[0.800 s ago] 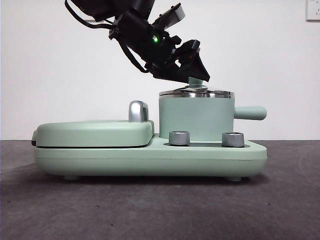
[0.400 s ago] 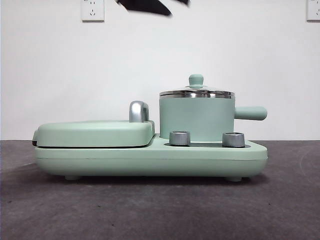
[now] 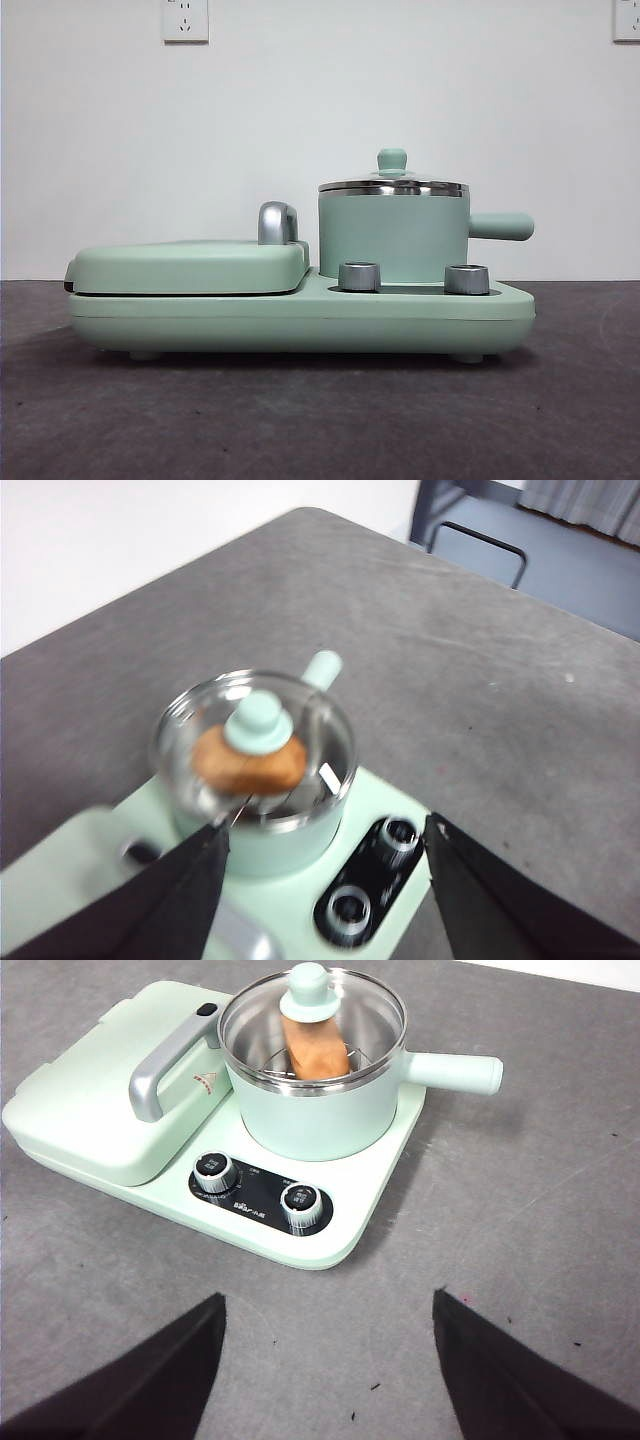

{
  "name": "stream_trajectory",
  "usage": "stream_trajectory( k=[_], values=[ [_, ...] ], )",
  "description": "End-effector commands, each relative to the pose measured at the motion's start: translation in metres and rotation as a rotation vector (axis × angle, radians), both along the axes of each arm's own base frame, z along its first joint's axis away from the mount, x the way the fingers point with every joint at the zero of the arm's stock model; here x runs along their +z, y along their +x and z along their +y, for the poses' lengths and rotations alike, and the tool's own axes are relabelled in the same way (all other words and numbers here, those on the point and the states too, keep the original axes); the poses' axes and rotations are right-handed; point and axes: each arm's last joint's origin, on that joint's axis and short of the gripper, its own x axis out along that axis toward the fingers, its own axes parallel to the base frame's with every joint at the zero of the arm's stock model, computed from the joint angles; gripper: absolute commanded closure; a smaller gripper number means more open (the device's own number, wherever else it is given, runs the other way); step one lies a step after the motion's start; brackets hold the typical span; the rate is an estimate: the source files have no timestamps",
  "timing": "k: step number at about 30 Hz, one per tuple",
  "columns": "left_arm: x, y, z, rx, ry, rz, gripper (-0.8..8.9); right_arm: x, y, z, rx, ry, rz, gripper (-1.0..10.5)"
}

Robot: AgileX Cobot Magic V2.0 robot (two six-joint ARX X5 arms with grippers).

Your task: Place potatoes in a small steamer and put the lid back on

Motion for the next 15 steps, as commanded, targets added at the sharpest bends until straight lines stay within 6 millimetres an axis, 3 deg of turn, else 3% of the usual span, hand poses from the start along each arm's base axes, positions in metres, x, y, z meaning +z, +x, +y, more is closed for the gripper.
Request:
stream_trajectory(
  k=[1,8,15],
  values=[
    [-0.01,-0.017,0.015,0.03,-0.007,0.03,5.02,0.002,0.0,0.001,0.01,0.017,-0.004,6.2],
    [-0.051,-0.075,0.057,0.162,-0.057,0.098,5.02,0.001,0.0,0.001,0.028,0.024,0.008,6.2],
    [-0.079,-0.122,0.082,0.324,-0.122,0.105,5.02,0.001,-0.001,0.001,0.032,0.023,0.016,6.2]
  ],
)
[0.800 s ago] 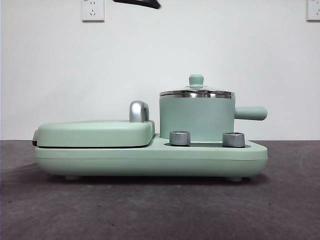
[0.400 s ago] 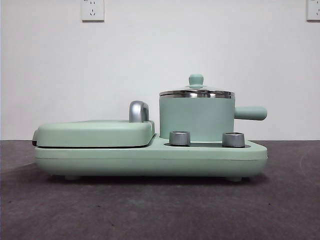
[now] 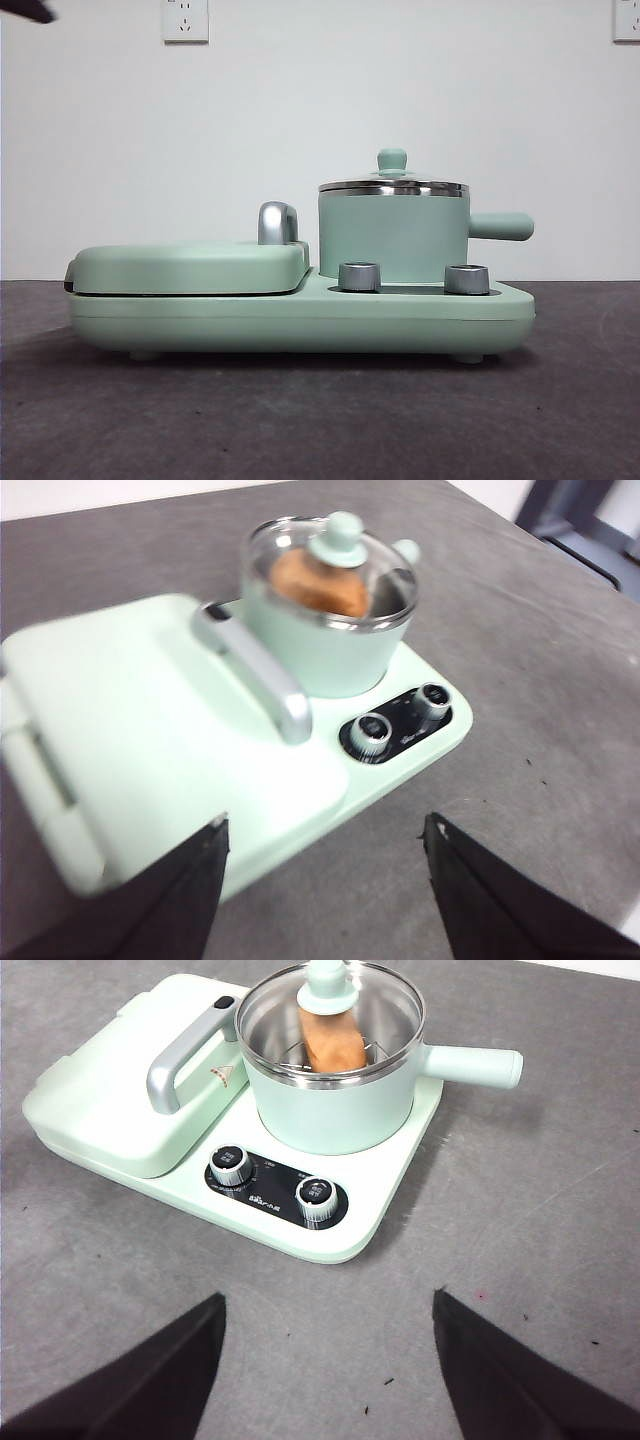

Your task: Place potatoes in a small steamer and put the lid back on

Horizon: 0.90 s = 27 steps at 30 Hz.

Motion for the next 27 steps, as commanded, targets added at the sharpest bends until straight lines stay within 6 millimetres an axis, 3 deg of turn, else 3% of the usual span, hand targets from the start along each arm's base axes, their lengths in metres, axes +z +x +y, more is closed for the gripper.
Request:
stream_trajectory(
  k=[1,6,7,8,9,27],
  values=[
    [-0.003,-0.014,0.006,0.074,-0.035,0.012,5.02,0.002,0.0,0.001,0.005,0.013,0.001,6.2],
    [-0.002,-0.034,0.013,0.079,-0.047,0.014,5.12,0.001,0.0,0.001,0.017,0.016,0.011,6.3],
    [-0.001,-0.036,0.013,0.077,-0.047,0.004,5.97,0.001,0.0,0.001,0.017,0.017,0.01,7.2],
    [-0.001,-0.039,0.014,0.069,-0.039,-0.012,8.49,0.001,0.0,0.001,0.018,0.016,0.011,9.7],
    [0.0,-0.04,0.014,0.07,-0.042,-0.018,7.83,0.001,0.0,0.001,0.02,0.014,0.007,9.1],
    [-0.001,-0.042,0.015,0.079,-0.055,-0.003,8.07,0.006,0.0,0.001,0.02,0.039,-0.047,9.3]
  ],
)
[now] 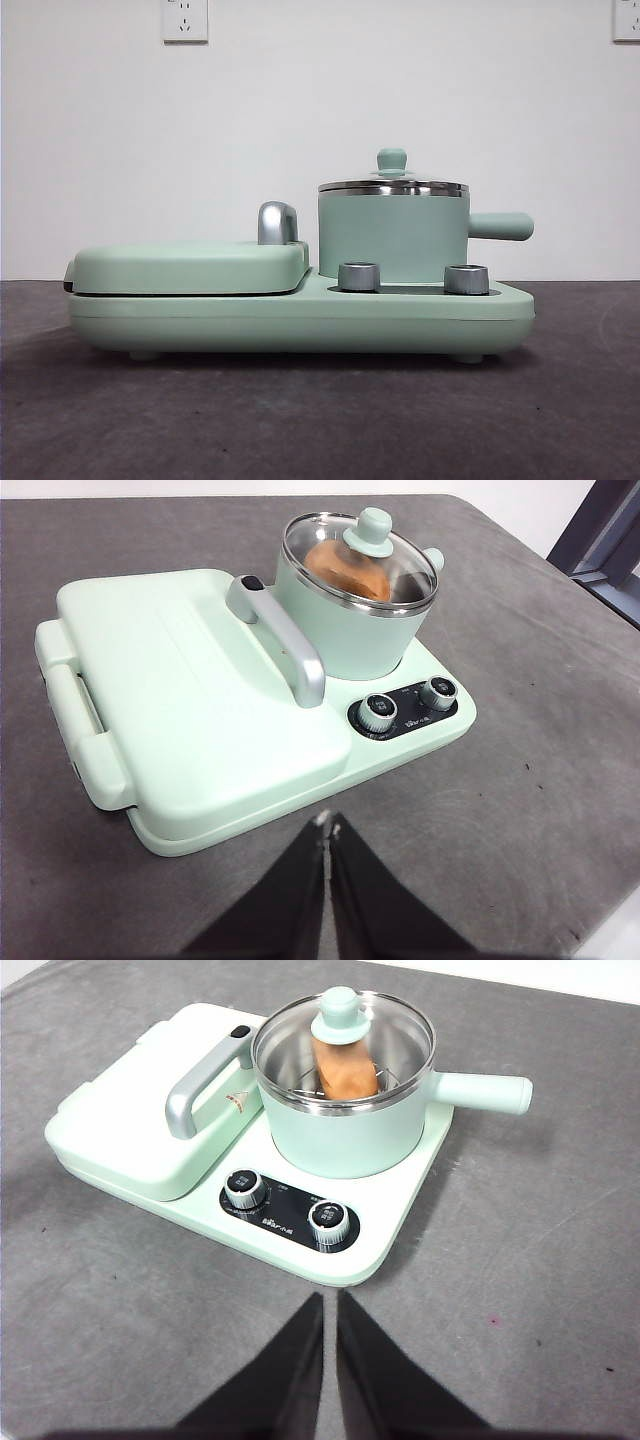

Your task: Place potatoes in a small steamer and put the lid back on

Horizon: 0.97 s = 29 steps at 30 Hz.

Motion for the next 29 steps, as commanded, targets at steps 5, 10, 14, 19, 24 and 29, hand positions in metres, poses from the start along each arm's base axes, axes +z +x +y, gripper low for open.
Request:
stream_trajectory(
  k=[5,10,14,19,24,29],
  values=[
    [-0.013,-0.003,0.005,0.007,0.083,-0.174,8.07,0.003,0.0,0.0,0.005,0.007,-0.013,9.3],
    [-0.067,0.008,0.017,0.198,0.091,-0.293,8.07,0.003,0.0,0.0,0.005,0.007,-0.013,9.3],
    [-0.106,0.01,0.027,0.362,0.065,-0.34,8.07,0.003,0.0,0.0,0.005,0.007,-0.013,9.3],
    [-0.132,0.01,0.034,0.494,0.04,-0.403,8.07,0.003,0.0,0.0,0.005,0.007,-0.013,9.3],
    [-0.149,0.015,0.038,0.553,0.009,-0.465,8.07,0.002,0.0,0.0,0.005,0.007,-0.013,9.3],
    [-0.152,0.015,0.038,0.559,0.009,-0.454,8.07,0.003,0.0,0.0,0.005,0.008,-0.014,9.3]
  ],
)
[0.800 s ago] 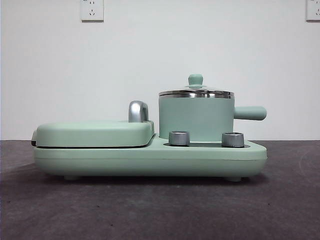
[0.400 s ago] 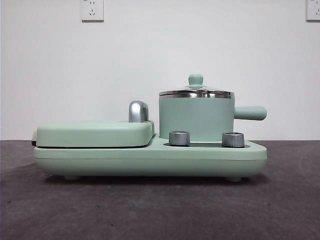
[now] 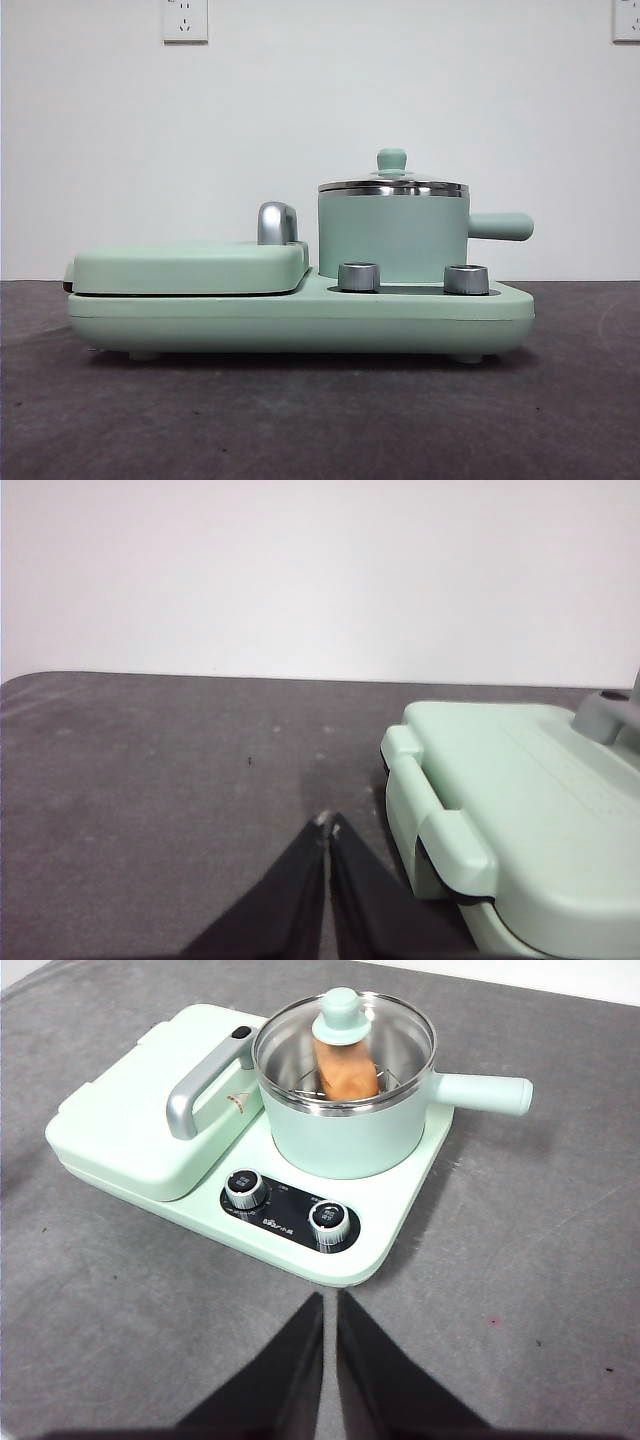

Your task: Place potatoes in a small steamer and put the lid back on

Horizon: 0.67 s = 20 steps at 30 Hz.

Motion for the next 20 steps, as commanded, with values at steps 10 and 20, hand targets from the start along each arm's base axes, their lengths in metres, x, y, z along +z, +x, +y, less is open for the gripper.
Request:
stream_trajectory(
  k=[10,20],
  values=[
    [-0.0062,0.0013,0.0004,0.002,-0.011,0.016,8.07,0.0026,-0.0001,0.0005,0.005,0.007,-0.013,9.3],
    [-0.0062,0.0013,0.0004,0.003,-0.011,0.016,8.07,-0.0008,0.0012,-0.002,-0.023,-0.09,-0.098,9.3]
  ],
)
